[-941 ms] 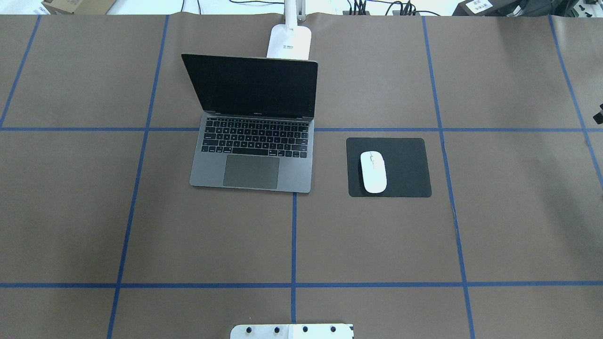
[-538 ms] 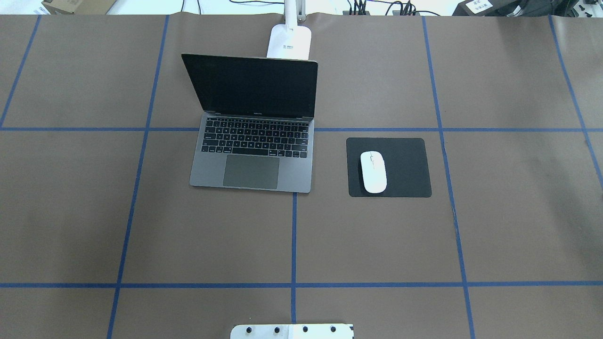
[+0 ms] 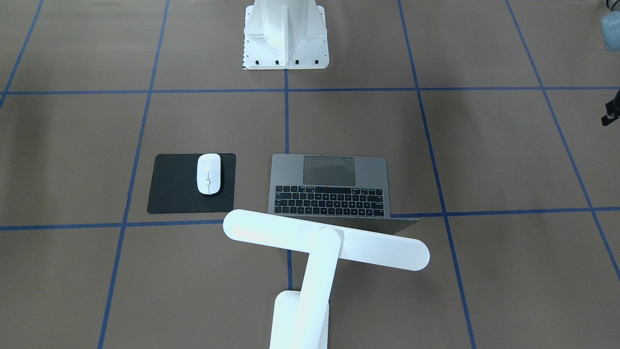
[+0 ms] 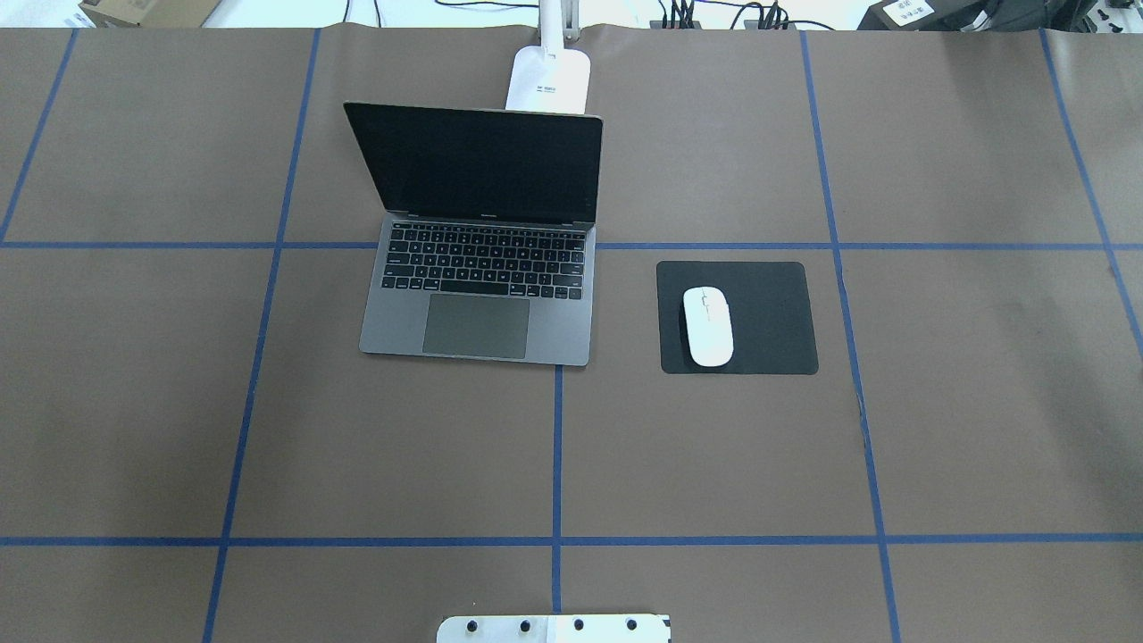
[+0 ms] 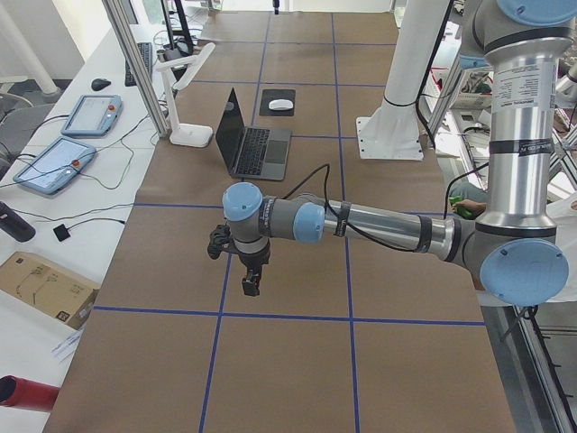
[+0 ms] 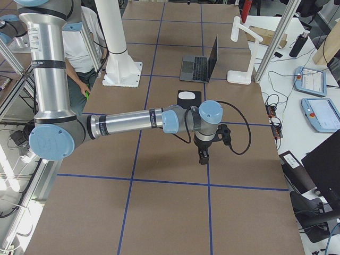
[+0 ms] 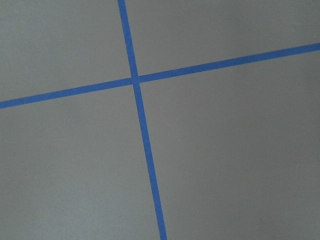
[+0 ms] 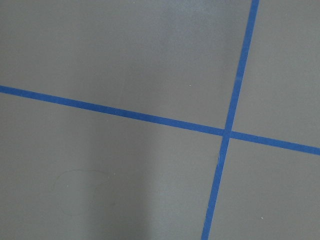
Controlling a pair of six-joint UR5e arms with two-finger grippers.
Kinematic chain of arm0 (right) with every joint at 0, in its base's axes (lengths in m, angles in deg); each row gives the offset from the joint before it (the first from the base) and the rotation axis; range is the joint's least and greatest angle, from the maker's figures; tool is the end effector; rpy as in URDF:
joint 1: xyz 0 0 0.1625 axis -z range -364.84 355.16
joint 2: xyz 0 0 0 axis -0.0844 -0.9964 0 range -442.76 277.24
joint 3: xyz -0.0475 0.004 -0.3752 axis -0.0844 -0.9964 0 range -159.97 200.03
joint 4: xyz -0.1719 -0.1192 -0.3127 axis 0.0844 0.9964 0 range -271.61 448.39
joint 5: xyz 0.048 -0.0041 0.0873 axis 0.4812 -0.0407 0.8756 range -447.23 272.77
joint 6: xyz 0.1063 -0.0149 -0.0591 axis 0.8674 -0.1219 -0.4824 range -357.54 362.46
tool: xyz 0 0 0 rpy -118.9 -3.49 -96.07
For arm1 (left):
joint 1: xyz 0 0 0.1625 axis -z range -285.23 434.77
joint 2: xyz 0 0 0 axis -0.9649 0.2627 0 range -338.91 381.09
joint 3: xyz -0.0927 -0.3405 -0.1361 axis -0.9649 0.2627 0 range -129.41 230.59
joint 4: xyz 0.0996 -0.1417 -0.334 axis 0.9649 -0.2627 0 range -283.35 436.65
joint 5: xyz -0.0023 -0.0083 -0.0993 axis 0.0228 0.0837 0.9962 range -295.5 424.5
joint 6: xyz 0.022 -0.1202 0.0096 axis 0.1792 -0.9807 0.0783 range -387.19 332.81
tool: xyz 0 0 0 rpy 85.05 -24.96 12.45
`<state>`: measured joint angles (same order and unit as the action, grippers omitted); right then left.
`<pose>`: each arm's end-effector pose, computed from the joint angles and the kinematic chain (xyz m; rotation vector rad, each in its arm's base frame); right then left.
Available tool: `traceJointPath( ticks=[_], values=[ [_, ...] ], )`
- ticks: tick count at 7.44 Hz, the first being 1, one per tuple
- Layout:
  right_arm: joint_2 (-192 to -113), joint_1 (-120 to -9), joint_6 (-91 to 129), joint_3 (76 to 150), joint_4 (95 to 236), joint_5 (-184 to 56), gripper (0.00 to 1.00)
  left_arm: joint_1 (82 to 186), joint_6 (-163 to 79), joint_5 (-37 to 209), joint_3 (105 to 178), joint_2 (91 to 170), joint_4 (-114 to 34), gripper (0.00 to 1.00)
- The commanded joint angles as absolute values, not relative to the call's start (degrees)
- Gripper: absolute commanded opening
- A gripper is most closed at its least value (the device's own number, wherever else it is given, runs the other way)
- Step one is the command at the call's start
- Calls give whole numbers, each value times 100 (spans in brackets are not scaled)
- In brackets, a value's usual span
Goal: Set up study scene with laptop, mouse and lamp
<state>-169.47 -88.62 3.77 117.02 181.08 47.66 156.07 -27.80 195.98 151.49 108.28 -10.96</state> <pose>-0.0053 -0.4804 0.5502 0.0740 -0.7895 -0.1331 0.0148 -0.4409 0.5723 0.0363 0.7296 0.1709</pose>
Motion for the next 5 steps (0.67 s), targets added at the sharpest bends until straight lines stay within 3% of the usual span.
traceJointPath(
  ticks=[1, 5],
  values=[
    [-16968, -8860, 826, 11794, 18094, 4794, 99, 15607, -2789, 19598, 15166, 10819, -1097, 99],
    [-16942, -8790, 835, 12031, 18103, 4803, 99, 15598, -2789, 19598, 15140, 10897, -1106, 99]
  ],
)
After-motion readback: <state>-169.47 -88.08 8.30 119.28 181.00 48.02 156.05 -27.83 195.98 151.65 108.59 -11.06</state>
